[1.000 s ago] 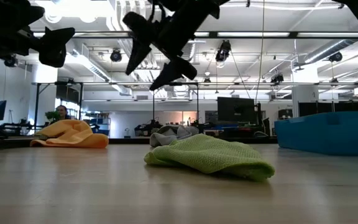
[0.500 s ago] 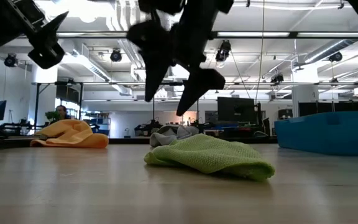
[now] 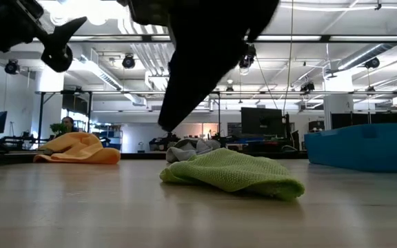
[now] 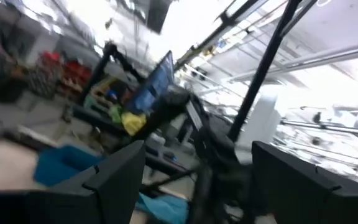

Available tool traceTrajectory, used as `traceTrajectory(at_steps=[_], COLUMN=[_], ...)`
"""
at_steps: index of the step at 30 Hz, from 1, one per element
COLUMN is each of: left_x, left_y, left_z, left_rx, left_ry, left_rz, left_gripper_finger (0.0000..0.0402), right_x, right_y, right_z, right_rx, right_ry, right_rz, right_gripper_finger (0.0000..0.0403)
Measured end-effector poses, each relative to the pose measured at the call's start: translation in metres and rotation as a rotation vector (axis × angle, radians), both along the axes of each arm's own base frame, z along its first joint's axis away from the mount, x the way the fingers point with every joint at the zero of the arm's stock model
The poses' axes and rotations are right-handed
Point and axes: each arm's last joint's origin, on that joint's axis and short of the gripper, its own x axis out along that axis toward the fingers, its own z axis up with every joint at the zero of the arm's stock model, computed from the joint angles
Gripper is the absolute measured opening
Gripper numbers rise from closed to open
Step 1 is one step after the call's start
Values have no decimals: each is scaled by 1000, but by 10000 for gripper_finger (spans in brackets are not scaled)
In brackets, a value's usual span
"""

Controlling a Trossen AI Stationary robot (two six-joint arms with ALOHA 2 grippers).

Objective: Roll microfiber towels into tight, uniform cylinder then place into a basket
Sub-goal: Roll the green towel

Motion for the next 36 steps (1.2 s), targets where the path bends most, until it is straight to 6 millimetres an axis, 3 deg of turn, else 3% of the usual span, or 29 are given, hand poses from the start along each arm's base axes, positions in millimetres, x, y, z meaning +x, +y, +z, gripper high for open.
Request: traceTrajectory(at_steps=[5,12,16,24,36], left_x=[0,0,1,1,3], left_y=[2,3,3,3,2], left_z=[1,1,0,0,-1], left_rx=[59,59,65,71,137], left_ry=[7,8,12,15,31], left_rz=[113,121,124,129,149], left_gripper_finger=[278,278,278,278,278], right_x=[4,10,12,7,3], right_y=[3,1,1,-2,-5], right_z=[-15,-32,-42,-35,-36], right_rx=[42,54,56,64,22], right_ry=[21,20,33,72,113], right_rz=[-80,-132,-164,-214,-165], right_gripper_finger=[324,315,263,148,54])
